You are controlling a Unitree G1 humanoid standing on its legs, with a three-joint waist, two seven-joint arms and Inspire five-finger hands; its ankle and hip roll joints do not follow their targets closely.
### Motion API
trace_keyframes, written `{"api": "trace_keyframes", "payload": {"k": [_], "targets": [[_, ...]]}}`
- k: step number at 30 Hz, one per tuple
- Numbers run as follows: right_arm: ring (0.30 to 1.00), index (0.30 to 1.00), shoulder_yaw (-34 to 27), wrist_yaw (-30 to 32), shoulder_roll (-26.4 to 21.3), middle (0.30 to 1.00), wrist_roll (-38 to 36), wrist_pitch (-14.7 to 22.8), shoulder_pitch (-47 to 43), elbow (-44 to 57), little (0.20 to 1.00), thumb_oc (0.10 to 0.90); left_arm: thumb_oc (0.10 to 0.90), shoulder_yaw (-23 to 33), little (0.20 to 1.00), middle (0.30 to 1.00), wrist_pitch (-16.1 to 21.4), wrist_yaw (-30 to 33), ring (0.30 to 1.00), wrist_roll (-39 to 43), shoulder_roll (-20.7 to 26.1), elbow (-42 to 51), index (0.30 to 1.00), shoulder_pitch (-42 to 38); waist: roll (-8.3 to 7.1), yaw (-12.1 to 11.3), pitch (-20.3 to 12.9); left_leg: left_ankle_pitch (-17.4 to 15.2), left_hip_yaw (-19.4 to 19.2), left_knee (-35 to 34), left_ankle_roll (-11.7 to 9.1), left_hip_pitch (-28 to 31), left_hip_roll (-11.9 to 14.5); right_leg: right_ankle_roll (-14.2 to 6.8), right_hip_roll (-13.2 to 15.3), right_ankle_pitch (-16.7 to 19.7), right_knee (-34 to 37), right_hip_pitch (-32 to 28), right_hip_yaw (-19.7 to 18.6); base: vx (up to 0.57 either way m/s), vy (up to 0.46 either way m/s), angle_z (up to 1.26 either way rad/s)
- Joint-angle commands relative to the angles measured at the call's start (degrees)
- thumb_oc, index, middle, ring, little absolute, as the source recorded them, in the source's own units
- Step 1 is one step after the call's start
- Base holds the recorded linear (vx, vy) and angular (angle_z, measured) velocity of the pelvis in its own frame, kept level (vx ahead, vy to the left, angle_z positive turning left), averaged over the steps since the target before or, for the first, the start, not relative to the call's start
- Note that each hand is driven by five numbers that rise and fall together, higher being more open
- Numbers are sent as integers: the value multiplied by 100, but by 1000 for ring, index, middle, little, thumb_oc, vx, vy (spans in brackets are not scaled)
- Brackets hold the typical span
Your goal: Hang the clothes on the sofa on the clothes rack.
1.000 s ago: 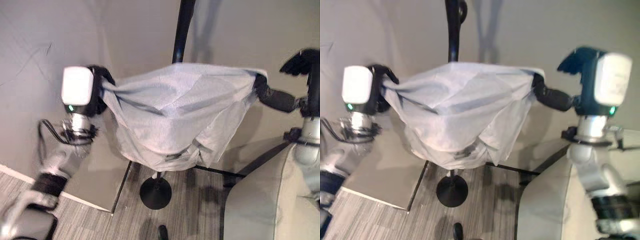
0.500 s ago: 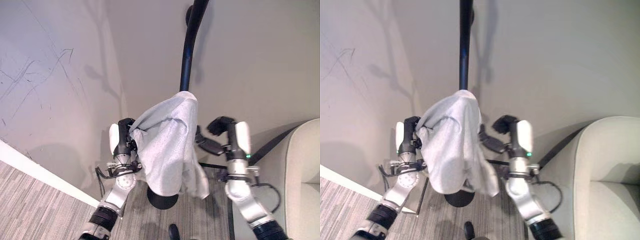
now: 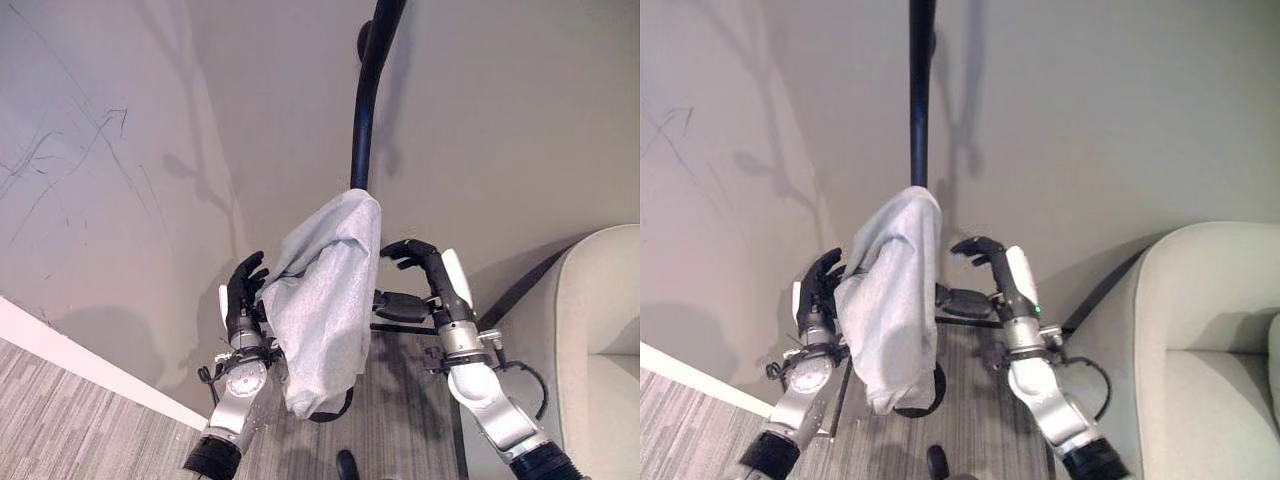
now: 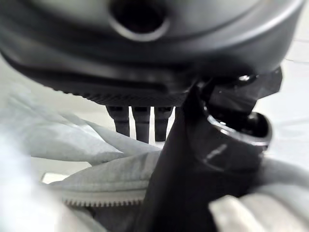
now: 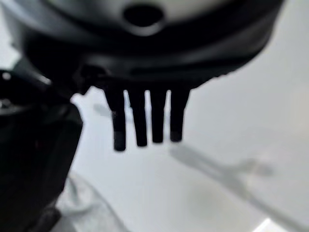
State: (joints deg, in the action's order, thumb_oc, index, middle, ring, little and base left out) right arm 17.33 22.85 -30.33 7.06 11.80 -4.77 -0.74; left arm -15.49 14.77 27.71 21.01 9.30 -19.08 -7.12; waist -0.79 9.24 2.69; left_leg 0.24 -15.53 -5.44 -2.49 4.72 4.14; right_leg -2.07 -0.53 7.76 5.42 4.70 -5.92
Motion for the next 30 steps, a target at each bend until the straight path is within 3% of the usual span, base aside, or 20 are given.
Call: {"api": "trace_keyframes", "payload": {"k": [1, 4, 6, 7, 8, 14, 18, 20, 22, 24, 27, 30], "targets": [[900, 900, -623, -126, -120, 900, -394, 736, -48, 713, 900, 800, 800, 81, 900, 900, 663, -682, 900, 474, 222, 286, 900, -194, -139, 15, -483, -592, -196, 44, 6, 462, 120, -556, 405, -450, -42, -323, -106, -19, -16, -9], [900, 900, -893, -339, -176, 900, -637, 811, 190, 805, 900, 800, 800, 120, 900, 900, 578, -1186, 900, 836, 331, 358, 900, 129, -131, 33, -476, -587, -224, 44, 4, 452, 125, -568, 396, -438, -42, -306, -130, -16, -11, -9], [900, 900, -1247, -769, -122, 900, -1237, 1012, 509, 822, 900, 800, 800, 326, 900, 900, 486, -1857, 900, 1210, 580, 483, 900, 621, -108, 52, -447, -582, -264, 44, -1, 449, 134, -578, 380, -421, -42, -286, -163, -20, -3, -7], [900, 900, -1250, -773, -119, 900, -1239, 1011, 511, 824, 900, 800, 800, 325, 900, 900, 486, -1859, 900, 1212, 584, 483, 900, 622, -114, 42, -460, -572, -275, 44, -2, 434, 131, -576, 381, -411, -42, -265, -175, -12, 0, -7], [900, 900, -1542, -1204, -17, 900, -1834, 1195, 748, 783, 900, 800, 800, 578, 900, 900, 519, -2287, 900, 1353, 641, 485, 900, 920, -110, 47, -451, -582, -295, 44, -12, 450, 143, -588, 380, -418, -42, -276, -167, -8, -6, -9], [900, 900, -2184, -1815, 721, 900, -3215, 1405, 1264, 269, 900, 800, 800, 1222, 900, 900, 681, -2770, 900, 1890, 361, -51, 900, 1170, -113, 28, -466, -571, -317, 44, -43, 471, 161, -578, 380, -440, -42, -301, -109, -1, -1, -1], [900, 900, -2333, -1885, 966, 900, -3503, 1444, 1351, -45, 900, 800, 800, 1363, 900, 900, 722, -2985, 900, 2132, 255, -213, 900, 1182, -108, 4, -473, -551, -297, 44, -55, 453, 163, -572, 389, -450, -42, -303, -67, -12, -9, 5], [900, 900, -2388, -2030, 1116, 900, -3851, 1429, 1361, -289, 900, 800, 800, 1421, 900, 900, 628, -3331, 900, 2654, 140, -312, 900, 1197, -94, 15, -450, -558, -268, 44, -63, 466, 171, -569, 393, -474, -42, -345, -20, -2, -2, 2], [900, 900, -2461, -2554, 1534, 900, -5147, 1387, 1274, -1094, 900, 800, 800, 1530, 900, 900, 443, -3715, 900, 3204, -8, -972, 900, 1172, -79, -1, -448, -541, -230, 44, -76, 463, 175, -555, 413, -473, -42, -367, 37, -5, 0, 2], [900, 900, -2451, -2476, 1963, 900, -6195, 1219, 1103, -2631, 900, 800, 800, 1508, 900, 900, 260, -3519, 900, 3120, -109, -2164, 900, 1101, -54, -12, -454, -511, -214, 44, -103, 453, 170, -532, 430, -447, -42, -373, 84, -10, 12, 17], [900, 900, -2413, -2222, 2231, 900, -6722, 656, 982, -4340, 900, 800, 800, 1690, 900, 900, 61, -3303, 900, 2918, -233, -3594, 900, 948, -39, -36, -439, -502, -162, 44, -129, 442, 160, -503, 436, -462, -42, -390, 151, -3, 9, 13], [900, 900, -2631, -2154, 2364, 900, -7205, 217, 726, -6070, 900, 800, 800, 1683, 900, 900, -163, -3150, 900, 1994, -221, -5026, 900, 752, -26, -45, -436, -511, -131, 44, -144, 452, 154, -490, 432, -491, -42, -420, 196, 9, 2, 3]]}}
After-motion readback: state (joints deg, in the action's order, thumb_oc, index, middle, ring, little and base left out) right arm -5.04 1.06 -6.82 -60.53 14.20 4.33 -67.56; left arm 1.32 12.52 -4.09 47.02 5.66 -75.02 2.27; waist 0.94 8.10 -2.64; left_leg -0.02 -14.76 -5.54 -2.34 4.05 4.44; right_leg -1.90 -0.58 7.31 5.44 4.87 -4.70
